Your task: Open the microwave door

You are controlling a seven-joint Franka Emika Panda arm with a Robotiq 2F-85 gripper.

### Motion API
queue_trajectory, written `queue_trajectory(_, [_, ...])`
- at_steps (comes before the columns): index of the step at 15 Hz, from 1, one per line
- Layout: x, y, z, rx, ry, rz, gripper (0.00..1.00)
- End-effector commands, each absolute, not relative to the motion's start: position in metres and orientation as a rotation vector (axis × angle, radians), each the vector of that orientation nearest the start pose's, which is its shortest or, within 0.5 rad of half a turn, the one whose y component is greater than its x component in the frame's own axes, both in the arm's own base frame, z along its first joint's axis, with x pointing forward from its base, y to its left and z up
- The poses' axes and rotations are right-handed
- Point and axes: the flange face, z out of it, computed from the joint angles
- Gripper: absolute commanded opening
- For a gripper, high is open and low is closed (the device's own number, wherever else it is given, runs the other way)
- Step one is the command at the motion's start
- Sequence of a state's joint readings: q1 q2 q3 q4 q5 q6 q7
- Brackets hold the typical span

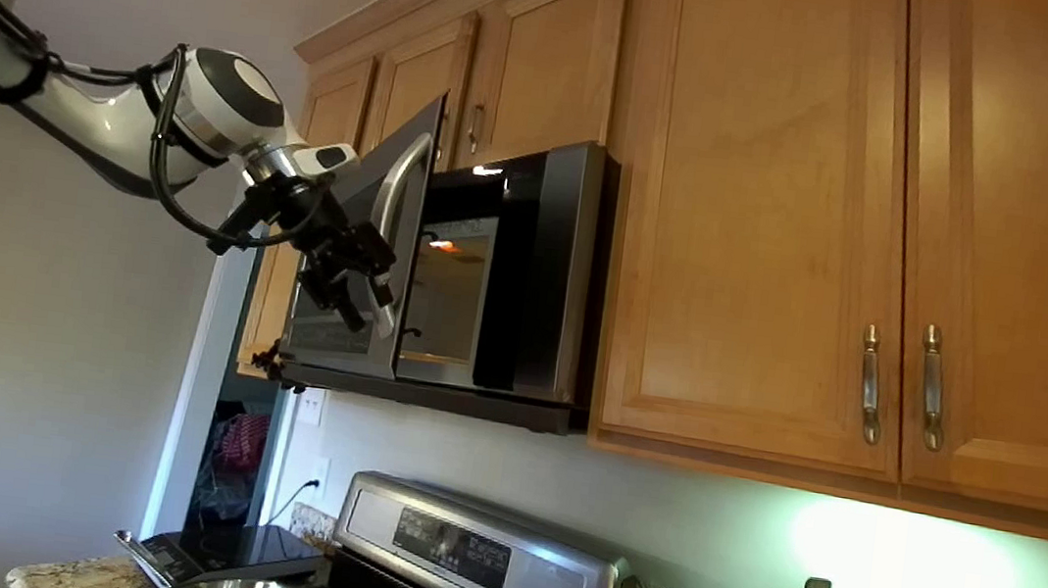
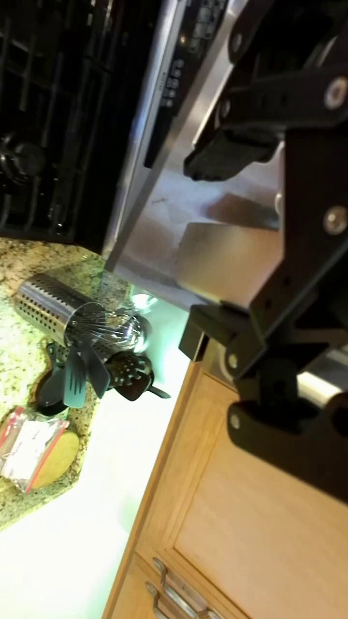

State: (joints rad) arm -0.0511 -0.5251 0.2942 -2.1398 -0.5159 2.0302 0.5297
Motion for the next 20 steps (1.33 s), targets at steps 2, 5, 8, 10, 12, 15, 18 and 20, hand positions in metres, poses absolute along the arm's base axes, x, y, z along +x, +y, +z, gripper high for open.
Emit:
queue_trajectory(2, [0.396,0.123,0.638,-3.474,0.198,-0.917,1.00])
queue_trajectory(5, [0.383,0.124,0.639,-3.480,0.249,-0.876,1.00])
queue_trajectory(8, [0.361,0.109,0.648,-3.479,0.327,-0.823,1.00])
queue_trajectory(10, [0.346,0.094,0.655,-3.478,0.374,-0.792,1.00])
queue_trajectory(12, [0.333,0.075,0.663,-3.480,0.390,-0.795,1.00])
queue_trajectory(15, [0.319,0.042,0.677,-3.459,0.408,-0.837,1.00])
queue_trajectory(18, [0.320,-0.012,0.685,-3.426,0.384,-0.845,1.00])
queue_trajectory(20, [0.328,-0.046,0.685,-3.412,0.383,-0.827,1.00])
